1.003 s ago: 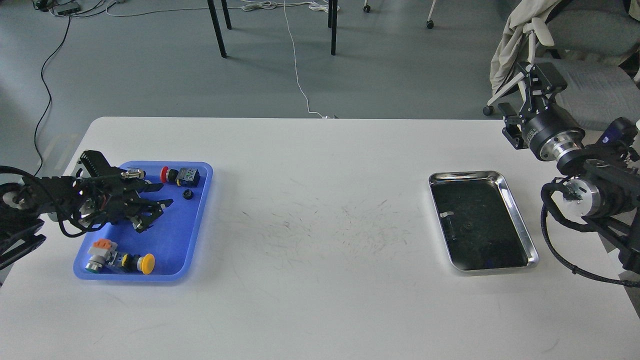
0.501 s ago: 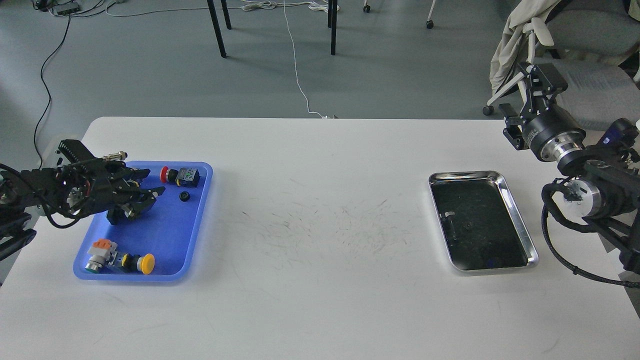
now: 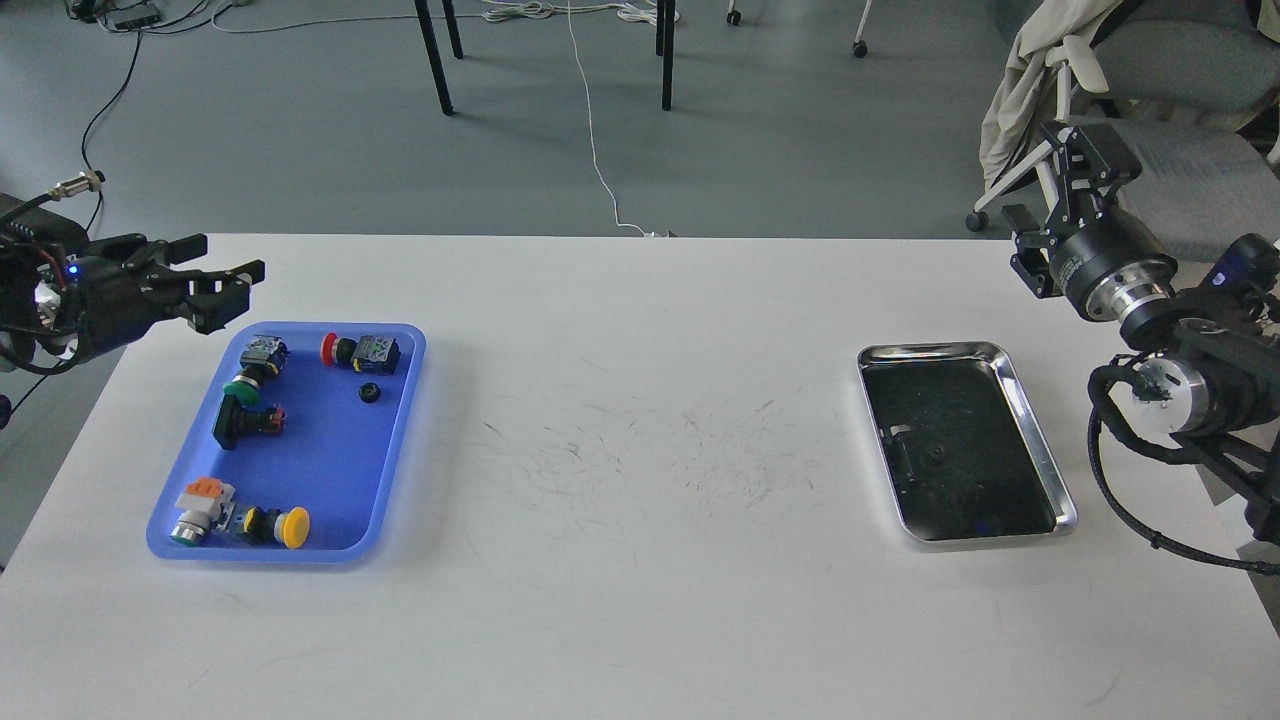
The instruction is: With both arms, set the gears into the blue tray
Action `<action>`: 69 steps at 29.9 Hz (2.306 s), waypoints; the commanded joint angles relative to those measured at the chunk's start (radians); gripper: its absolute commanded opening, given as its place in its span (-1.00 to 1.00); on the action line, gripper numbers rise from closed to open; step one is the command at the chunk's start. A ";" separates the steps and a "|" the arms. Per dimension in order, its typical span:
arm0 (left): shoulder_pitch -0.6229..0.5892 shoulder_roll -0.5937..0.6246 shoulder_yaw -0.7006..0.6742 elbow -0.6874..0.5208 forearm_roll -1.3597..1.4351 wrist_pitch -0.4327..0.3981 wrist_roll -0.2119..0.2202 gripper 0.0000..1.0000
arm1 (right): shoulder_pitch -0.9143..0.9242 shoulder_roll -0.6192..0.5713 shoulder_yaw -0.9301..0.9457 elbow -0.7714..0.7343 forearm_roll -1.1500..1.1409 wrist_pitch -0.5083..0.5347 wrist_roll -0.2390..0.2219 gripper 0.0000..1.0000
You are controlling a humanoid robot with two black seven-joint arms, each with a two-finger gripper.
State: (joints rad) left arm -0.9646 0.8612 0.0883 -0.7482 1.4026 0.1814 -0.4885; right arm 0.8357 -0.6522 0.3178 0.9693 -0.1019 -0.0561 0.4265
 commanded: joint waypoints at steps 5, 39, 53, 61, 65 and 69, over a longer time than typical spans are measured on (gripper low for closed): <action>0.001 -0.005 -0.019 0.001 -0.310 -0.023 0.000 0.79 | -0.001 -0.033 -0.002 0.023 -0.010 0.001 0.000 0.95; 0.012 -0.077 -0.308 0.016 -1.054 -0.312 0.000 0.96 | 0.022 -0.414 -0.172 0.416 -0.497 0.119 -0.090 0.97; 0.043 -0.188 -0.372 0.046 -1.202 -0.309 0.000 0.95 | 0.022 -0.463 -0.187 0.405 -0.743 0.242 -0.118 0.97; 0.050 -0.203 -0.374 0.056 -1.298 -0.312 0.031 0.95 | 0.031 -0.474 -0.186 0.404 -0.944 0.243 -0.126 0.93; 0.052 -0.212 -0.436 0.055 -1.404 -0.321 0.203 0.96 | 0.031 -0.495 -0.186 0.410 -1.016 0.256 -0.101 0.92; 0.049 -0.221 -0.456 0.059 -1.415 -0.333 0.231 0.97 | 0.045 -0.497 -0.186 0.410 -1.189 0.263 -0.083 0.92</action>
State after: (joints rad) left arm -0.9134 0.6450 -0.3533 -0.6913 0.0028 -0.1431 -0.2823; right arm 0.8705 -1.1470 0.1329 1.3796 -1.1844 0.1998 0.3348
